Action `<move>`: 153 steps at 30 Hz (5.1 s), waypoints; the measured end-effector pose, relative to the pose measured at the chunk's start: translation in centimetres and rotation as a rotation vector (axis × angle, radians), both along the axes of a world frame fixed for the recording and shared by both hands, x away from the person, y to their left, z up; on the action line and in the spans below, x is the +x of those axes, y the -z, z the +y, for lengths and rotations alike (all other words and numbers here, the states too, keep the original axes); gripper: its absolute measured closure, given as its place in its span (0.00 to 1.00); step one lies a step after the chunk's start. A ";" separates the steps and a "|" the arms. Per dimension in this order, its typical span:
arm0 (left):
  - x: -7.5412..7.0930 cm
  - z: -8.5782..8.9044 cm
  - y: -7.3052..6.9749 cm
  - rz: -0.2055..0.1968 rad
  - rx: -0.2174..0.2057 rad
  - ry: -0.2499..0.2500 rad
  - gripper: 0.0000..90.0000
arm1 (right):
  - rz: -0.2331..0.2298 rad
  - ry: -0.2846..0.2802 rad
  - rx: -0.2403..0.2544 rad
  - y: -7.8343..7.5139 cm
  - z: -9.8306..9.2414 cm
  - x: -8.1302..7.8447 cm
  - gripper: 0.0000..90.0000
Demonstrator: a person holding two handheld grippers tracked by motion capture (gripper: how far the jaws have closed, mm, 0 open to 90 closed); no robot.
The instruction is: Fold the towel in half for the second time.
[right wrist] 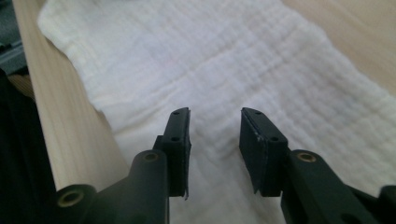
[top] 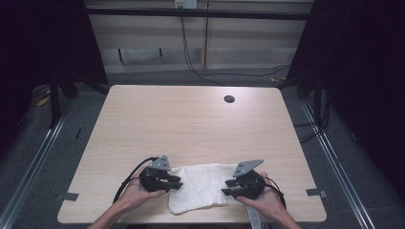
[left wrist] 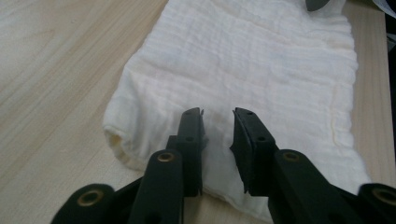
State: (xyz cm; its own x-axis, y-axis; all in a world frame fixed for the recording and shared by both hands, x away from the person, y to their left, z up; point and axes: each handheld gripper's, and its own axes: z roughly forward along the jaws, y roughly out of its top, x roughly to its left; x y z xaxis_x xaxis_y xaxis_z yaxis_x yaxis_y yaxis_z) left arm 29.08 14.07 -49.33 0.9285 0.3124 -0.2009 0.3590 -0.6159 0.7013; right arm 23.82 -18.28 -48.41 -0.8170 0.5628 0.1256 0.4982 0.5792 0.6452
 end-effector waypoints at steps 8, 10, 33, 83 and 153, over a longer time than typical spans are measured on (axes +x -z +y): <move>1.4 1.3 -2.3 -0.068 -0.054 -0.097 0.68 | -0.014 -0.040 0.049 -1.2 2.1 -0.7 0.66; 2.5 1.6 -2.6 -0.075 -0.063 -0.136 0.67 | -0.016 -0.055 0.042 -1.5 2.8 -1.0 0.64; 5.5 1.7 -1.5 -0.023 -0.060 -0.195 0.59 | 0.001 -0.205 0.024 -1.6 13.1 2.0 0.57; 5.0 2.1 -0.1 0.028 -0.020 -0.120 0.54 | -0.019 -0.249 0.003 0.9 15.2 0.4 0.91; 5.8 7.4 -5.3 0.014 -0.185 -0.265 0.97 | -0.123 -0.230 0.197 -5.6 19.7 3.0 0.93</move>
